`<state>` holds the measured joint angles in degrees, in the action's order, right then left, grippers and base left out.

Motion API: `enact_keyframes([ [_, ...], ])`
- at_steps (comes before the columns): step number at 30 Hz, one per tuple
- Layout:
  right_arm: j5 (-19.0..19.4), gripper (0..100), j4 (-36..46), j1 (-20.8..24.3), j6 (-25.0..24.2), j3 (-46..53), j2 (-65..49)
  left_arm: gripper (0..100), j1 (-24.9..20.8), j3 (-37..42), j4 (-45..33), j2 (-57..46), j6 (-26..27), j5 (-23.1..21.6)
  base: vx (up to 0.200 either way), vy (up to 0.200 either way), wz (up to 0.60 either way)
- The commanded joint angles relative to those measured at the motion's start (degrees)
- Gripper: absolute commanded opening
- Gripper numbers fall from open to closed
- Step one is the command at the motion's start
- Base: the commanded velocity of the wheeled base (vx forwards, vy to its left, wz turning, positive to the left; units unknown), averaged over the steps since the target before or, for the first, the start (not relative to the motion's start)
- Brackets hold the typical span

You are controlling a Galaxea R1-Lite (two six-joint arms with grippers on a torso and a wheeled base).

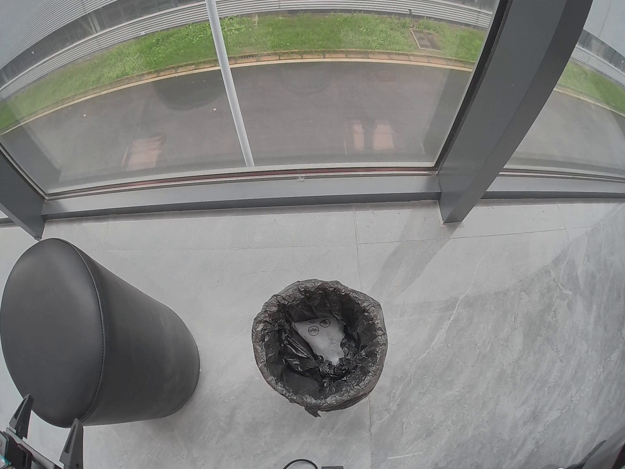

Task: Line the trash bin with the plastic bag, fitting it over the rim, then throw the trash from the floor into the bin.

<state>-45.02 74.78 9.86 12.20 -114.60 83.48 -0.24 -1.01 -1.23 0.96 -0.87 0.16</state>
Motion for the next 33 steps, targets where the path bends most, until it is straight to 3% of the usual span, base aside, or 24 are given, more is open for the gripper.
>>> enact_keyframes([
  [1, 9.25, 0, 2.92, -15.84, 3.79, 0.01, -11.41, 100, -0.02, 0.66, 0.0, -0.88, -0.01, 0.02, 0.0, 0.0, 0.0],
  [6, 17.16, 0, 4.41, -22.43, 3.97, 0.01, -18.35, 100, -0.02, 0.66, 0.0, -0.88, -0.01, 0.02, 0.0, 0.0, 0.0],
  [14, 22.96, 0, 8.02, -22.61, 3.71, 0.01, -29.96, 100, -0.02, 0.66, 0.0, -0.88, -0.01, 0.02, 0.0, 0.0, 0.0],
  [17, 27.27, 0, 7.4, -22.52, 3.27, 0.01, -38.22, 100, -0.02, 0.66, 0.0, -0.88, -0.01, 0.02, 0.0, 0.0, 0.0],
  [20, 27.88, 0, 5.55, -22.25, 3.18, 0.01, -43.4, 100, -0.02, 0.66, 0.0, -0.88, -0.01, 0.02, 0.0, 0.0, 0.0],
  [22, 28.06, 0, -3.94, -21.99, 3.35, 2.37, -50.26, 100, -0.02, 0.66, 0.0, -0.88, -0.01, 0.02, 0.0, 0.0, 0.0],
  [24, 28.23, 0, -14.48, -21.9, 3.62, 14.94, -54.65, 100, -0.02, 0.66, 0.0, -0.88, -0.01, 0.02, 0.0, 0.0, 0.0],
  [25, 28.23, 0, -14.48, -21.9, 3.62, 14.94, -54.65, 100, -0.02, 0.66, 0.0, -0.88, -0.01, 0.02, 0.0, 0.0, 0.0],
  [26, 28.94, 0, -26.09, -21.82, 3.97, 27.59, -59.05, 100, -0.02, 0.66, 0.0, -0.88, -0.01, 0.02, 0.0, 0.0, 0.0],
  [27, 29.11, 0, -31.45, -21.82, 4.06, 33.13, -60.81, 100, -0.02, 0.66, 0.0, -0.88, -0.01, 0.02, 0.0, 0.0, 0.0],
  [29, 29.11, 0, -35.49, -21.9, 4.58, 37.35, -62.04, 100, -0.02, 0.66, 0.0, -0.88, -0.01, 0.02, 0.0, 0.0, 0.0],
  [30, 29.11, 0, -42.96, -21.9, 6.61, 44.99, -64.15, 100, -0.02, 0.66, 0.0, -0.88, -0.01, 0.02, 0.0, 0.0, 0.0],
  [33, 29.2, 0, -47.18, -21.9, 7.84, 50.27, -65.38, 100, -0.02, 0.66, 0.0, -0.88, -0.01, 0.02, 0.0, 0.0, 0.0],
])
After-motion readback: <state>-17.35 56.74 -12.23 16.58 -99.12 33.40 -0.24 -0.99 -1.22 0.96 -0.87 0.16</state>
